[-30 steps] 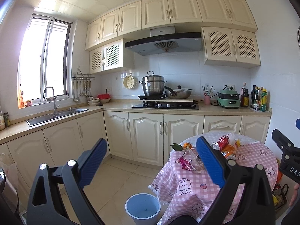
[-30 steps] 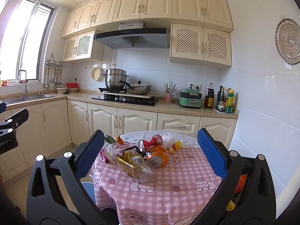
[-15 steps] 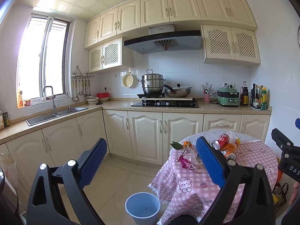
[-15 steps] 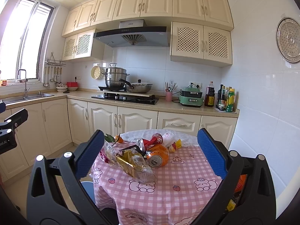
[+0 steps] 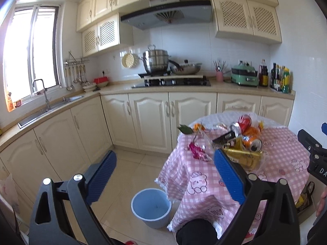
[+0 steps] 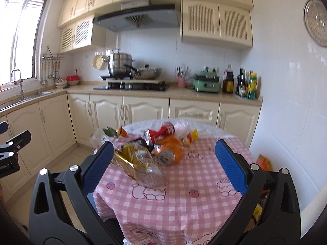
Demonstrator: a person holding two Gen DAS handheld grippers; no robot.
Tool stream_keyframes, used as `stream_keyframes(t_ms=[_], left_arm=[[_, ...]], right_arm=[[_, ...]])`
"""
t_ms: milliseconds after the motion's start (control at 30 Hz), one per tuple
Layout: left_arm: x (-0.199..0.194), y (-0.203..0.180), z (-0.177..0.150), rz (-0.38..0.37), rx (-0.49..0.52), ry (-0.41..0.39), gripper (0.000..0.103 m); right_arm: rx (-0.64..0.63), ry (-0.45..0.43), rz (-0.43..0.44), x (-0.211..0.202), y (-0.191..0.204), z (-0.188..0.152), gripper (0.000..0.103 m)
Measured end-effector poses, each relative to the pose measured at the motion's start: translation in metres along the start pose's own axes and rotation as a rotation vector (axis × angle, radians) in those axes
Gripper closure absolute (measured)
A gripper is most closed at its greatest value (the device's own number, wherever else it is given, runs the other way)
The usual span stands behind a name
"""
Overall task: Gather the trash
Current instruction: 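Reach the left gripper to the gold snack bag and grasp it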
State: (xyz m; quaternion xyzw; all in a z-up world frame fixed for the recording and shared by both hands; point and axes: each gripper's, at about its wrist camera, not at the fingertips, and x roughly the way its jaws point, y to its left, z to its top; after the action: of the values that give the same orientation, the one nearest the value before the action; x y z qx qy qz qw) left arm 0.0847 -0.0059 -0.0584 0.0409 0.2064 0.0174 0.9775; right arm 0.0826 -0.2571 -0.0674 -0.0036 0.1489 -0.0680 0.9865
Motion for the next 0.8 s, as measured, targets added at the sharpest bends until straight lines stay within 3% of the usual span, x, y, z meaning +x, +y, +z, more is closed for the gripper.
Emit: stream_keyframes(t_ms=[200, 400, 533, 633, 800], left_arm=[[0.05, -0.019, -0.006, -0.055, 0.022, 0.115, 0.009], [0.099, -0.048, -0.008, -0.235, 0.013, 0.234, 0.009], [0.137, -0.073, -0.008, -0.457, -0.093, 0.366, 0.009], [0.163, -0.093, -0.006, -0.501, -0.148, 0.42, 0.009], [0.191, -0.128, -0.004, -0.514, -0.143, 0.473, 0.01]], right_arm=[[0.049, 0.082, -0.025, 0.042, -0.024, -0.014, 0.006], [0.119, 0.141, -0.058, 0.074, -0.053, -0.028, 0.006], [0.155, 0.165, -0.079, 0.087, -0.073, -0.036, 0.006], [0.175, 0.184, -0.085, 0.095, -0.085, -0.039, 0.006], [0.184, 0.2, -0.088, 0.104, -0.099, -0.045, 0.006]])
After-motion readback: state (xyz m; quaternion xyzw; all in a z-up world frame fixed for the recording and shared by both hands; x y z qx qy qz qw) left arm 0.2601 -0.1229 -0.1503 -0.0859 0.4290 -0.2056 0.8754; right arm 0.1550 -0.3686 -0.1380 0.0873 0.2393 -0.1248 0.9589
